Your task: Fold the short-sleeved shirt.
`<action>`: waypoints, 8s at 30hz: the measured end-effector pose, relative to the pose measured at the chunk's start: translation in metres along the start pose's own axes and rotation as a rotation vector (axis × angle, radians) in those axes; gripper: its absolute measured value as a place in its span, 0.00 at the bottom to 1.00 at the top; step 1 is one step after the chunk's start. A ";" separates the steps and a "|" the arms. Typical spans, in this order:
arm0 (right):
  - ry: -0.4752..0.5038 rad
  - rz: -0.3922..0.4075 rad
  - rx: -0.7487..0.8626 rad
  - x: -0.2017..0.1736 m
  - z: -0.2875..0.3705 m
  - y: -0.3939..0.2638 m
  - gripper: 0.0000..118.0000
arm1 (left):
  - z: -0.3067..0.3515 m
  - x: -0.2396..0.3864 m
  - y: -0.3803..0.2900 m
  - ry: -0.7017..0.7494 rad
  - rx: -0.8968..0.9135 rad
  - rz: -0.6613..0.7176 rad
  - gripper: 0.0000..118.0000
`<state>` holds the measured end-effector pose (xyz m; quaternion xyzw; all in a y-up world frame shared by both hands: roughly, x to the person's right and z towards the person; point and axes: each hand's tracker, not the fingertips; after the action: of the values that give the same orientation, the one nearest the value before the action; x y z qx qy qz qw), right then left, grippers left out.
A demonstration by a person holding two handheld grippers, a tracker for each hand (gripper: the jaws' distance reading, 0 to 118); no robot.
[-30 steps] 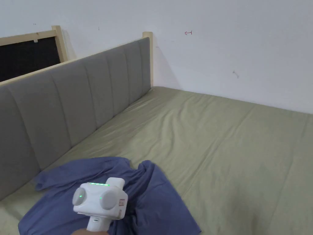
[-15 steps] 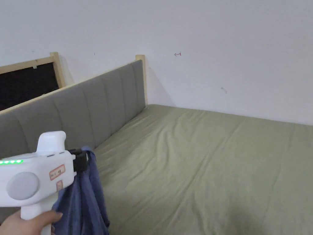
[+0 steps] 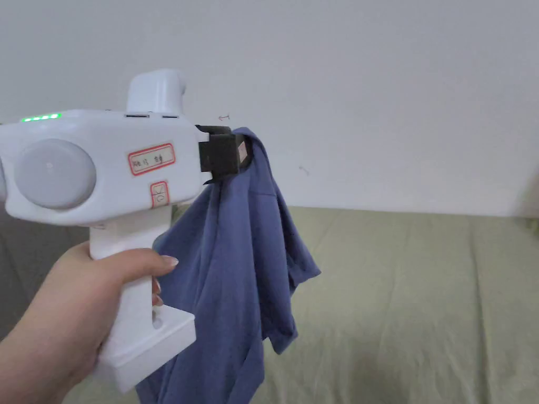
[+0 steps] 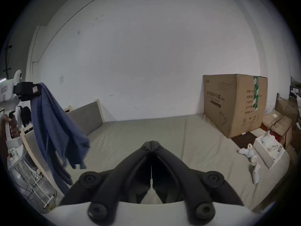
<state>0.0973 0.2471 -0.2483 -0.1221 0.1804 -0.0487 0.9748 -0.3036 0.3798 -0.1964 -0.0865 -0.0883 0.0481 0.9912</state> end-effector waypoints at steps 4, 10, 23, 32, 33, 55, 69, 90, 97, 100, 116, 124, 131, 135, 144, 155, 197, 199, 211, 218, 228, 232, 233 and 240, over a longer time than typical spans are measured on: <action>-0.070 -0.005 0.012 0.027 0.011 -0.001 0.00 | -0.078 0.049 -0.022 -0.171 -0.100 0.019 0.01; -0.173 -0.030 -0.024 0.073 0.012 -0.019 0.00 | -0.201 0.108 -0.104 -0.346 -0.423 0.119 0.01; -0.214 -0.128 -0.169 0.112 -0.010 -0.071 0.00 | -0.287 0.087 -0.314 -0.114 -1.131 0.405 0.81; -0.162 -0.120 -0.102 0.090 -0.009 -0.050 0.00 | -0.163 0.039 -0.187 0.028 -0.326 0.344 0.80; -0.157 -0.105 -0.078 0.086 -0.007 -0.047 0.00 | -0.137 0.037 -0.180 0.072 -0.203 0.313 0.81; -0.244 -0.023 0.267 0.035 0.025 -0.043 0.00 | 0.028 0.023 -0.214 0.402 0.164 0.165 0.00; -0.140 -0.039 0.079 0.046 -0.016 -0.054 0.00 | -0.162 -0.086 -0.274 0.169 -0.849 0.485 0.00; -0.053 -0.145 -0.452 0.105 -0.209 -0.057 0.14 | -0.115 -0.027 -0.294 0.233 -0.536 0.147 0.00; -0.005 -0.157 -1.000 0.117 -0.350 -0.108 0.95 | -0.075 -0.046 -0.280 0.237 -0.437 0.255 0.00; -0.094 -0.168 -1.033 0.121 -0.377 -0.129 0.93 | -0.072 -0.049 -0.287 0.248 -0.457 0.250 0.00; 0.085 -0.085 -0.705 0.128 -0.247 -0.007 0.01 | -0.050 -0.070 -0.242 0.269 -0.374 0.213 0.00; 0.086 -0.076 -0.433 0.118 -0.121 0.128 0.01 | -0.045 -0.058 -0.094 0.144 -0.150 0.092 0.00; 0.051 -0.043 -0.314 0.110 -0.100 0.222 0.01 | -0.077 -0.066 0.016 0.158 -0.050 0.059 0.00; -0.022 0.006 -0.255 0.101 -0.123 0.263 0.01 | -0.110 -0.069 0.058 0.171 -0.030 0.027 0.00; -0.148 0.058 -0.148 0.083 -0.224 0.335 0.01 | -0.211 -0.096 0.114 0.277 0.033 0.021 0.00; -0.239 0.170 -0.027 0.074 -0.313 0.330 0.01 | -0.301 -0.121 0.101 0.375 0.107 0.015 0.00; -0.089 -0.146 -0.793 0.138 -0.008 -0.183 0.02 | -0.022 -0.050 -0.317 0.167 -0.792 0.264 0.20; -0.095 -0.210 -0.754 0.138 -0.008 -0.176 0.04 | -0.022 -0.046 -0.312 0.203 -0.743 0.246 0.35; -0.113 -0.171 -0.595 0.121 -0.005 -0.147 0.99 | -0.029 -0.023 -0.272 0.098 -0.515 0.284 0.87; 0.065 -0.308 -0.317 0.120 -0.019 -0.074 0.99 | -0.057 -0.019 -0.227 0.049 -0.342 0.350 0.79; -0.044 -0.183 -0.201 0.133 -0.138 0.000 0.00 | -0.193 -0.059 -0.187 0.103 -0.358 0.183 0.00; -0.021 -0.232 -0.238 0.150 -0.189 -0.003 0.00 | -0.280 -0.116 -0.199 0.194 -0.570 0.165 0.00; -0.008 -0.233 -0.251 0.153 -0.202 -0.005 0.00 | -0.302 -0.132 -0.209 0.204 -0.626 0.164 0.00; 0.002 -0.254 -0.363 0.171 -0.260 -0.038 0.00 | -0.402 -0.199 -0.297 0.275 -0.803 0.150 0.89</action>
<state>0.1595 0.1290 -0.5320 -0.3174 0.1705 -0.1379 0.9226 -0.4006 0.0015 -0.5662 -0.4774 0.0396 0.0699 0.8750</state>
